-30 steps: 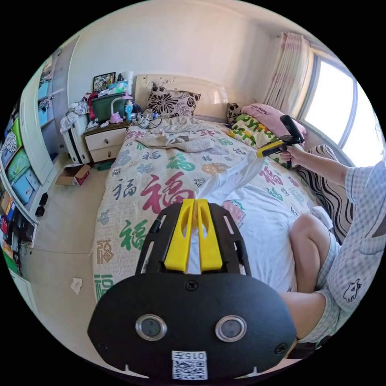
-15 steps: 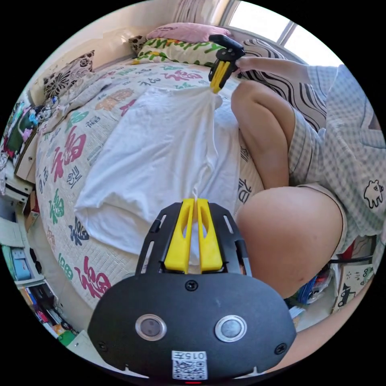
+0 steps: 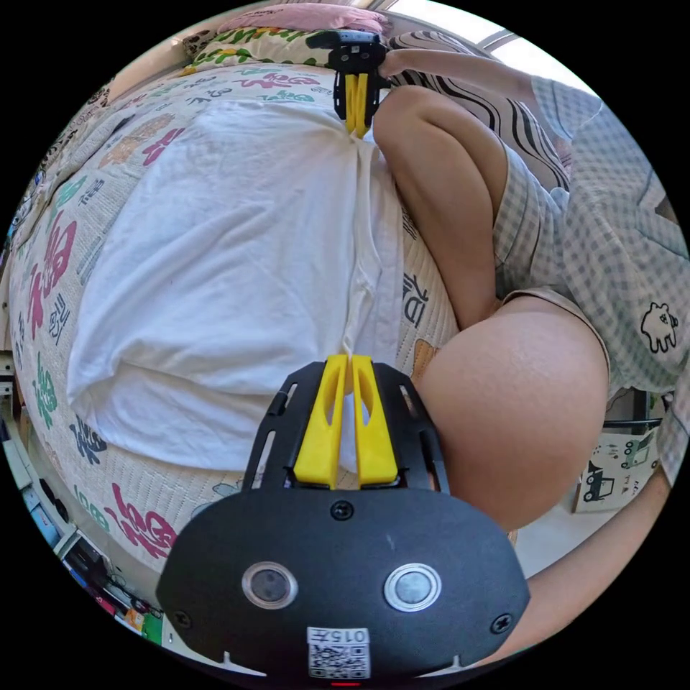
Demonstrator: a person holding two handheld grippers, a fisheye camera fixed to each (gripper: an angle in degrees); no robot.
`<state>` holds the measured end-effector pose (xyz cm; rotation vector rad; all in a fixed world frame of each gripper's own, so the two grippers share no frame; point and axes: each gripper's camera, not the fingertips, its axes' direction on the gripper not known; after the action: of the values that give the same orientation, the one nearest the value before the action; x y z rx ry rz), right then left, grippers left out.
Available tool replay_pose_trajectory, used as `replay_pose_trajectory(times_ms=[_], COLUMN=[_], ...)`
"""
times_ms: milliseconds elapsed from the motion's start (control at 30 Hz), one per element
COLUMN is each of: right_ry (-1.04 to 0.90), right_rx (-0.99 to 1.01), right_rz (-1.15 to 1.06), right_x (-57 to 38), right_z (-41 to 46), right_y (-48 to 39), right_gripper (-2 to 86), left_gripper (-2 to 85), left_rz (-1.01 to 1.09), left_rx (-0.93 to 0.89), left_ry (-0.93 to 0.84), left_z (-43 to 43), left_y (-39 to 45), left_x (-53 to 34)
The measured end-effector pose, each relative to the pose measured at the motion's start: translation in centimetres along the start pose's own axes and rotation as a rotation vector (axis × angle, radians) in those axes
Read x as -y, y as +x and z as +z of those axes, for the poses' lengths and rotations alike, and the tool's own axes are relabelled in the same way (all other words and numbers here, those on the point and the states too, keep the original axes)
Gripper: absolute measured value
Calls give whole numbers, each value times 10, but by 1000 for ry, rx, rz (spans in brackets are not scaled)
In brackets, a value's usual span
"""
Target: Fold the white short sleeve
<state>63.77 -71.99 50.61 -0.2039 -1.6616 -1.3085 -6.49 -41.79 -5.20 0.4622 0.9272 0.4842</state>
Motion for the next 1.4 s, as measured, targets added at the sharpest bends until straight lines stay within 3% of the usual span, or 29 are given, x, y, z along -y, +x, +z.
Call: replay_pose_trajectory(times_ms=[333, 500, 633, 833, 933, 1067, 1167, 1233, 1300, 1367, 1400], right_ry=[3, 53, 165, 225, 357, 585, 635, 629, 577, 468, 440], right_rx=[-18, 117, 316, 282, 103, -27, -78, -103, -81, -187, -187], right_rz=[36, 25, 32, 90, 222, 479, 617, 685, 702, 681, 640], right_x=[5, -1, -19, -41, -39, -20, 6, 22, 41, 63, 68], right_z=[-2, -8, -31, -58, -63, -58, -49, -42, -32, -25, -23], right_y=[18, 23, 45, 60, 68, 86, 94, 98, 99, 87, 83], right_gripper=[-6, 6, 31, 51, 71, 137, 166, 162, 141, 83, 69], left_gripper=[2, 2, 5, 13, 27, 78, 103, 117, 123, 118, 115], left_rz=[-59, 5, -21, 3, -5, -295, -540, -626, -693, -720, -720], left_rx=[-31, -77, -233, -330, -235, 35, 200, 238, 239, 196, 200], left_ry=[16, -96, -167, -339, -294, 106, 326, 353, 257, 97, 105], left_z=[-7, 4, 6, -4, -16, -59, -82, -81, -66, -41, -40], left_y=[-23, -17, -30, -36, -40, -90, -123, -140, -156, -168, -167], left_x=[11, 18, 21, 15, 13, 1, -15, -18, -17, -15, -16])
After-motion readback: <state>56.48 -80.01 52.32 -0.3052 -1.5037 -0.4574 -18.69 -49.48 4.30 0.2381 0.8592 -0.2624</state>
